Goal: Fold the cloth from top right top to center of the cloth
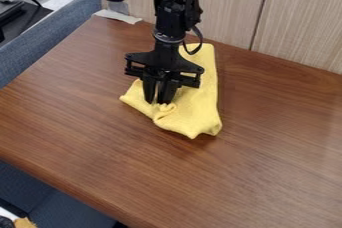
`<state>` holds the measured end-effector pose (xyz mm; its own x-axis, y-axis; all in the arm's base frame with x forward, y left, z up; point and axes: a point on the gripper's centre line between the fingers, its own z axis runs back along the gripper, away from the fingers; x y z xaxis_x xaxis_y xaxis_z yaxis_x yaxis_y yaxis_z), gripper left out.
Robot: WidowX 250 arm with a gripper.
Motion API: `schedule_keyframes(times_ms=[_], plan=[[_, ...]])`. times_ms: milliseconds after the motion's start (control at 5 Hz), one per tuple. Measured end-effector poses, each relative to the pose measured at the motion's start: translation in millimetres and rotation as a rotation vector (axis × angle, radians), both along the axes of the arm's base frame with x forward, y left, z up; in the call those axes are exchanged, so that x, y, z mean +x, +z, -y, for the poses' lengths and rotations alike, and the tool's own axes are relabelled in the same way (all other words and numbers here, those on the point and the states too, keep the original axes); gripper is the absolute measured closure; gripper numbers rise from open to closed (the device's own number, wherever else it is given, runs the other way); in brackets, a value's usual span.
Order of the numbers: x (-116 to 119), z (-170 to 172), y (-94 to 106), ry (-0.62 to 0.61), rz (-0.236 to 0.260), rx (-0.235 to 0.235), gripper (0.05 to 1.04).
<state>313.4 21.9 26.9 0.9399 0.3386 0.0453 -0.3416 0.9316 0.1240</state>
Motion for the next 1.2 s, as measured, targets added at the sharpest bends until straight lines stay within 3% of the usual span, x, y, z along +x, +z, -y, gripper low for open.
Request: schedule_keyframes(times_ms=[200,400,800,1200], plan=[[-1.0,1.6,-0.3,0.0,-0.007,-0.017,0.309],[0.1,4.7,9.1,-0.011,0.017,-0.035,0.087],[-5.8,6.9,39.1,-0.029,0.068,-0.039,0.084],[-13.2,9.0,87.5,-0.045,0.189,-0.049,0.084]])
